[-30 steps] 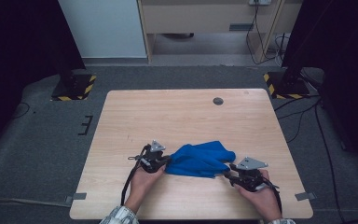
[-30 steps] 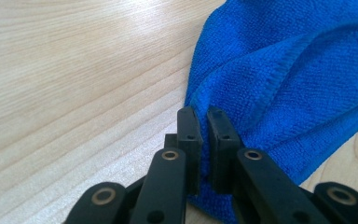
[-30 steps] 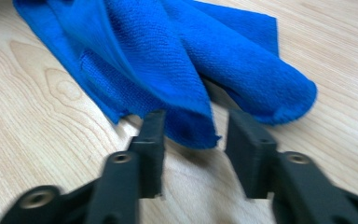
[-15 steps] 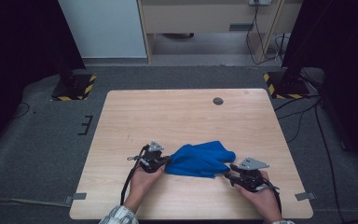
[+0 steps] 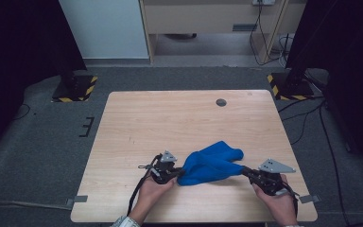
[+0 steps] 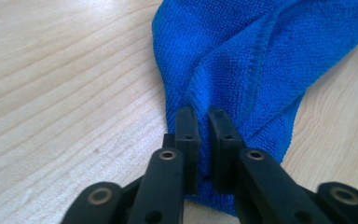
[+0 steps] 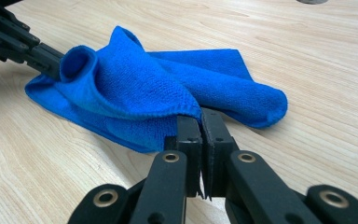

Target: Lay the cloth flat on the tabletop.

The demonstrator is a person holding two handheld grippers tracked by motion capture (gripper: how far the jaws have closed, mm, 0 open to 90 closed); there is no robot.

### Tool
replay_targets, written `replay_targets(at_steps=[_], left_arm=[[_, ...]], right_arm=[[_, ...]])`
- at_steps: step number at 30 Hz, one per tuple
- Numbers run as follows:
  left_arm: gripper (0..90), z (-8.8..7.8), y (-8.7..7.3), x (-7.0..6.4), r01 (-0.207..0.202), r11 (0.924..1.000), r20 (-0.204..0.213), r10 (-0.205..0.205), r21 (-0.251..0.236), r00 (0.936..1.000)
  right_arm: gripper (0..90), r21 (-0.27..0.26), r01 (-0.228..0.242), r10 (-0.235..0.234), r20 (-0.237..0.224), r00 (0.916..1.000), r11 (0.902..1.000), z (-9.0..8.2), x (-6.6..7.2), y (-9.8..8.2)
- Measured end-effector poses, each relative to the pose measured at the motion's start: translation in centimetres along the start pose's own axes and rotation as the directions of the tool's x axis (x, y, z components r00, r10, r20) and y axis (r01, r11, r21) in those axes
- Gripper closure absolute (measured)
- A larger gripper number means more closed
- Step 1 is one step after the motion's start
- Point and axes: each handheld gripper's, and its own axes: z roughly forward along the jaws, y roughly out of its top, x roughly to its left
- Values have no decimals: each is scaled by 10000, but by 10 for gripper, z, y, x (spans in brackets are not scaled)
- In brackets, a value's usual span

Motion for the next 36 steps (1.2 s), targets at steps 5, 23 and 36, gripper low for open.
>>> replay_targets(at_steps=[5,23,36], left_arm=[[621,-5,2,3,80,9991,-196,-88,-422,9998],[292,-23,10,-25,-778,9876,-698,688,-1361,9952],[450,9,15,-12,-727,9958,-1110,662,-552,9916]], right_arm=[[875,194,84,-82,-124,9999,9998,8,2,0],[866,538,366,-358,-156,9992,9979,16,9,0],[855,485,393,-377,-319,9988,9980,18,10,1]])
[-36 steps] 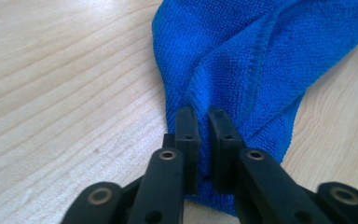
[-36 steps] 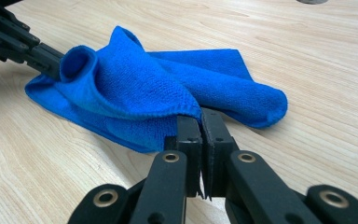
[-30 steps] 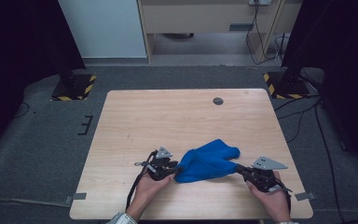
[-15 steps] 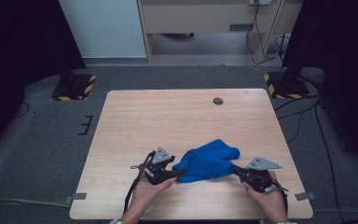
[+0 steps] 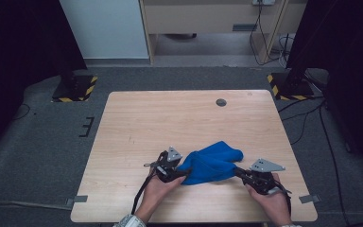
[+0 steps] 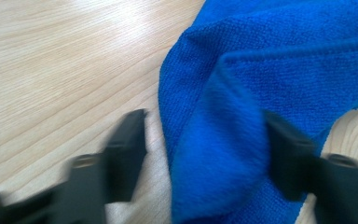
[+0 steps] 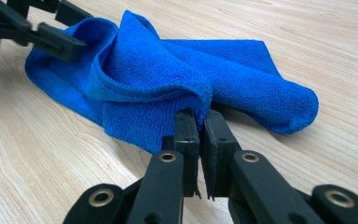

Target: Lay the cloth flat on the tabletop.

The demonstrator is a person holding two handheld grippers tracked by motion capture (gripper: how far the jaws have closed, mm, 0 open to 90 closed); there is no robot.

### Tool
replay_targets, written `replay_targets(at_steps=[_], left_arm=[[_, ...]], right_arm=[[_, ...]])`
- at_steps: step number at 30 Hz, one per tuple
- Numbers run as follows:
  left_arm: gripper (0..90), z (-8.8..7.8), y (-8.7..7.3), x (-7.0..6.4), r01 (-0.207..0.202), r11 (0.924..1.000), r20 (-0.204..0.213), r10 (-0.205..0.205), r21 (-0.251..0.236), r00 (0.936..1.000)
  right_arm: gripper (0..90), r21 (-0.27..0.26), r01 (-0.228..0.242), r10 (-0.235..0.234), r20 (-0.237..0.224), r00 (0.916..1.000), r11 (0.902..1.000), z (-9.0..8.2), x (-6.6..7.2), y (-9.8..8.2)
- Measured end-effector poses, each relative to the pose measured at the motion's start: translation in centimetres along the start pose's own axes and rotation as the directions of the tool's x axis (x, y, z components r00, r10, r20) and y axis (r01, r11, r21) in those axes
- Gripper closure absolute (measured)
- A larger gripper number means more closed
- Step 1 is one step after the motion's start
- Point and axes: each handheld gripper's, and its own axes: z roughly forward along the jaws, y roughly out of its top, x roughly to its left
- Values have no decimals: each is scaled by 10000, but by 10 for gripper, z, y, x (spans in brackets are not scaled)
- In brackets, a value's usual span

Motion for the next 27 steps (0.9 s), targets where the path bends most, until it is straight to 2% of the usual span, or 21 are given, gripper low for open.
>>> replay_targets(at_steps=[1,3,6,7,9,11,14,16,20,23,27], left_arm=[[504,-1,1,0,-53,10000,-213,53,-2,9998],[622,-5,1,1,27,10000,-198,-28,-41,9998],[739,-13,2,5,225,9992,-170,-231,-329,9996],[752,-16,2,7,305,9987,-133,-311,-415,9994],[816,-21,2,9,247,9984,-221,-258,-511,9994],[832,-24,2,12,291,9980,-333,-310,-569,9990],[837,-28,0,19,606,9962,-379,-631,-629,9973],[835,-28,-2,24,751,9959,-513,-776,-504,9957],[833,-29,-8,32,1085,9931,-572,-1109,-439,9922],[831,-29,-11,35,1179,9923,-544,-1199,-387,9913],[828,-27,-14,36,1112,9935,-662,-1126,-238,9914]], right_arm=[[854,-3,2,-2,-2,10000,10000,0,0,0],[851,-6,28,-28,8,10000,10000,0,0,0],[843,28,45,-45,10,10000,10000,0,1,0],[842,61,73,-73,4,10000,10000,1,1,0],[834,92,116,-116,34,9999,9999,1,3,0],[806,120,147,-147,50,9999,9998,2,3,0],[673,210,81,-85,165,9998,9997,4,3,0],[584,341,118,-128,292,9995,9994,7,5,-1],[457,513,96,-126,595,9981,9986,12,5,-3],[413,597,17,-55,639,9979,9982,13,4,-4],[376,634,16,-51,545,9985,9980,16,5,-5]])
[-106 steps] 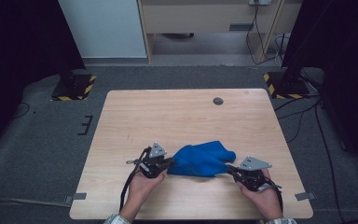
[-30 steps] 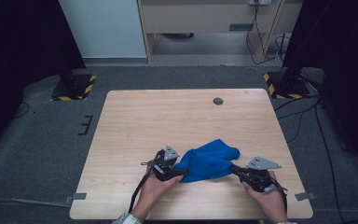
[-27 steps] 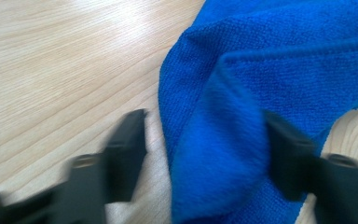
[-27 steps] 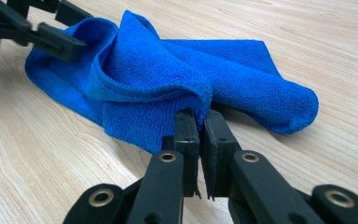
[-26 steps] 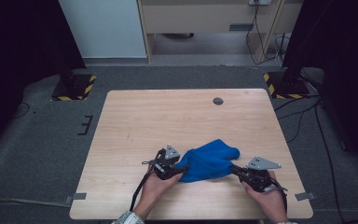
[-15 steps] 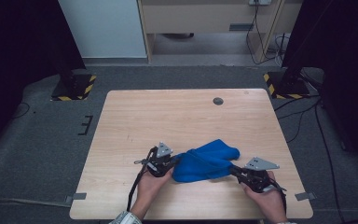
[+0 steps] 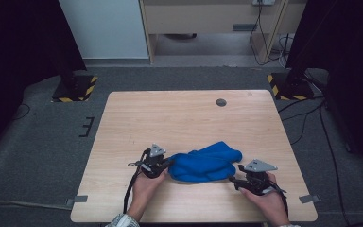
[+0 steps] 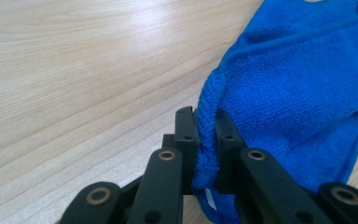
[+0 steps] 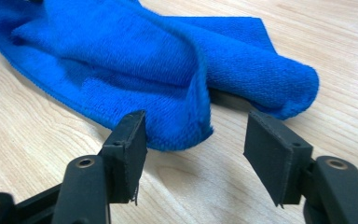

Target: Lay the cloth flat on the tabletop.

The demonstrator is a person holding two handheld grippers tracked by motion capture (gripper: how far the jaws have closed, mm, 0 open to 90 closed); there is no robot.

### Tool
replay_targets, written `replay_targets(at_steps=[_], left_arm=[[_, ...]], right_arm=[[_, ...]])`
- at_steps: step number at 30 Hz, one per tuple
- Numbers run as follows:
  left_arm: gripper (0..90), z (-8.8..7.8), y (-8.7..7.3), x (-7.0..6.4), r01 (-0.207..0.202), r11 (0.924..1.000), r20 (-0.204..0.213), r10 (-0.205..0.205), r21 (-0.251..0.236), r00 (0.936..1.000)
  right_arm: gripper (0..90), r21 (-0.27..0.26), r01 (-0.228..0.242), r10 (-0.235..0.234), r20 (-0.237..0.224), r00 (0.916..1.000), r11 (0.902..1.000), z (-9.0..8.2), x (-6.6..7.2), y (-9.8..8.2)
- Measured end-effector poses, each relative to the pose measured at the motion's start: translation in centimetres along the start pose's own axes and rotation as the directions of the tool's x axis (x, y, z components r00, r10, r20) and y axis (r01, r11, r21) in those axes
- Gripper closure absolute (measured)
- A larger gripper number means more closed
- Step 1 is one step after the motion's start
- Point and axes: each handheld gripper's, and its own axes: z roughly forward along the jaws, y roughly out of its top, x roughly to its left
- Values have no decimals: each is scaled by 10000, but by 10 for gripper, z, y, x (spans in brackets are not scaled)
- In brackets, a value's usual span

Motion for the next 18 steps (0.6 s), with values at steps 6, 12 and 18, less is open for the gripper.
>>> replay_targets(at_steps=[6,12,18], left_arm=[[827,3,-7,6,138,9997,-70,-137,211,9999],[818,4,-10,12,380,9989,-147,-376,280,9992],[819,8,-10,11,371,9986,-103,-367,368,9993]], right_arm=[[361,31,-60,61,-191,9998,10000,5,3,1],[305,-155,-30,23,-502,9987,9999,7,4,2],[199,-650,-416,338,-1158,9927,9970,12,5,8]])
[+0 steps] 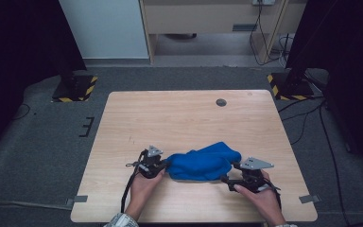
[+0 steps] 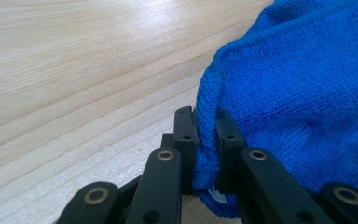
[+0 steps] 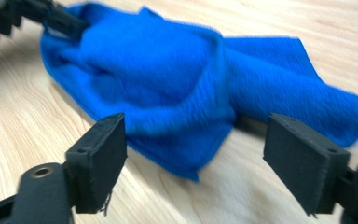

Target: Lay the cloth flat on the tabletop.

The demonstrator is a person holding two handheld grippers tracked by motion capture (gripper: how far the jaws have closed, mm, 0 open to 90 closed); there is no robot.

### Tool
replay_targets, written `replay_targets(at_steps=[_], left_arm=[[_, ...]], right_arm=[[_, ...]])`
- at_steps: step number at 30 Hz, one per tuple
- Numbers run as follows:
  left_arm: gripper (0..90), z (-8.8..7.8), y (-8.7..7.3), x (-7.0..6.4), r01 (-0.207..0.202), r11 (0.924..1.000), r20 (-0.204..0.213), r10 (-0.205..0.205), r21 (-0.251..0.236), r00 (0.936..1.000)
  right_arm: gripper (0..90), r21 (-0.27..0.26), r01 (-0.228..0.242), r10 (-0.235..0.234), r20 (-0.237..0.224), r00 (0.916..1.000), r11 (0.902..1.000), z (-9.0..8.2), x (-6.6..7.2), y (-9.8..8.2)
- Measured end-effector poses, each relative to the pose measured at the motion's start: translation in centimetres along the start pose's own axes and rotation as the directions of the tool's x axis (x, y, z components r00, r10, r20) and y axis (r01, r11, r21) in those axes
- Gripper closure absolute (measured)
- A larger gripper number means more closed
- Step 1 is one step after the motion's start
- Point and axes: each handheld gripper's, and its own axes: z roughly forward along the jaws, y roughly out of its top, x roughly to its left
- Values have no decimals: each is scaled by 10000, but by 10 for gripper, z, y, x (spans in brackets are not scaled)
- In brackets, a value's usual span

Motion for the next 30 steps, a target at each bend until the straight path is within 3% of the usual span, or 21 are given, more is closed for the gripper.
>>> replay_targets(at_steps=[2,5,9,12,18,20,24,26,28,30], left_arm=[[820,2,0,-3,-29,10000,64,29,31,10000],[820,4,-1,-5,-182,9998,50,182,28,9998],[821,4,-1,-5,-113,9999,116,112,42,9999],[822,5,-1,-8,-91,9999,297,90,56,9995],[812,12,3,-25,-416,9990,684,403,179,9968],[781,14,5,-26,-523,9985,648,513,141,9966],[688,8,6,-22,-601,9979,662,616,-241,9959],[558,5,7,-21,-429,9978,763,466,-506,9960],[509,2,8,-20,-514,9969,997,571,-595,9934],[444,4,7,-21,-761,9963,1219,804,-391,9893]], right_arm=[[221,-195,-77,76,-19,10000,9998,2,1,3],[407,-432,-313,306,-179,9994,9986,5,3,5],[722,160,-344,337,409,9986,9993,11,5,4],[836,3,-298,297,692,9972,9996,-2,4,6],[864,-17,-129,130,1220,9924,9999,-38,-3,7],[863,-71,-68,75,1156,9933,10000,-42,-4,6],[859,-67,-24,31,1037,9946,10000,-37,-5,3],[855,15,21,-22,980,9952,10000,-33,-4,3],[852,93,97,-106,917,9957,9999,-30,-4,3],[851,126,106,-117,920,9957,9999,-28,-4,3]])
